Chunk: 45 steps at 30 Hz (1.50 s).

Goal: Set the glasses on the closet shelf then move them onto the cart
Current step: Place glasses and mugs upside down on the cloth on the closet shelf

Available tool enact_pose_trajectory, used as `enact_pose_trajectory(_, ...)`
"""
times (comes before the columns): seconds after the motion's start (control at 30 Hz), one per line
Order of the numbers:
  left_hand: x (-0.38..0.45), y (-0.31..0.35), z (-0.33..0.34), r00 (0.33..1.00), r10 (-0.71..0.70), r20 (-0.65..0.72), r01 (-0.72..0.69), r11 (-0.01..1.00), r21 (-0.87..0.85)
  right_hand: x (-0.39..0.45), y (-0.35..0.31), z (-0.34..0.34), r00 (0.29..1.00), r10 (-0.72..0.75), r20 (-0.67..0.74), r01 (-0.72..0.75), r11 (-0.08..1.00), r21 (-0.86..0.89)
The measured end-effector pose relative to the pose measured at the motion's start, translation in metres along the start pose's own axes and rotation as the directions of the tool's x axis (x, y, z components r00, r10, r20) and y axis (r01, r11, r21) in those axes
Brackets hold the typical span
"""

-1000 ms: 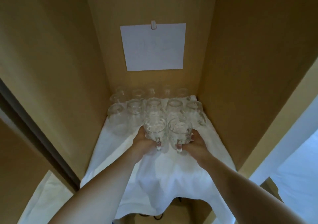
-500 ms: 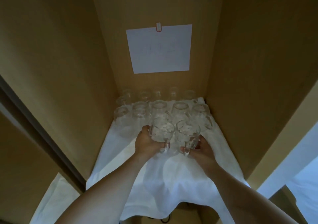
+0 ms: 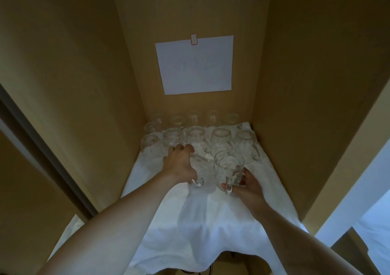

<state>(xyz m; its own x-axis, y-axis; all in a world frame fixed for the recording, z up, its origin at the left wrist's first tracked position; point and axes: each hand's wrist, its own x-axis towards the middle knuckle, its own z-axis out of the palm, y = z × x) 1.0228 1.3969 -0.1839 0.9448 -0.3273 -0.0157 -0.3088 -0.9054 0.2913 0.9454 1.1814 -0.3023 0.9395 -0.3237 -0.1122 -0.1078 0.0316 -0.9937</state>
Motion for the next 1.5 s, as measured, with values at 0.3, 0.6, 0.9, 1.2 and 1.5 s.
enact_pose_trajectory(0.3, 0.018, 0.019, 0.011, 0.988, 0.149, 0.026, -0.148, 0.922, 0.356, 0.003, 0.007, -0.004, 1.0, -0.013, 0.015, 0.013, 1.0, 0.01)
enact_pose_trajectory(0.6, 0.039, 0.03, 0.022, 0.98, 0.177, 0.087, -0.197, 0.902, 0.384, 0.003, 0.004, -0.003, 1.0, 0.015, 0.008, -0.015, 0.999, 0.033)
enact_pose_trajectory(0.9, 0.053, 0.028, 0.002, 0.945, 0.171, 0.277, -0.183, 0.983, 0.015, -0.005, -0.003, -0.002, 1.0, -0.003, 0.018, 0.003, 1.0, -0.002)
enact_pose_trajectory(1.2, 0.061, 0.002, -0.01, 0.887, 0.287, 0.362, -0.341, 0.936, 0.091, -0.005, -0.029, 0.002, 0.997, 0.082, -0.012, -0.083, 0.987, -0.135)
enact_pose_trajectory(1.5, 0.065, -0.006, 0.0, 0.905, 0.336, 0.259, -0.397, 0.886, 0.239, 0.0, -0.085, -0.02, 0.981, -0.172, -0.084, 0.073, 0.742, -0.667)
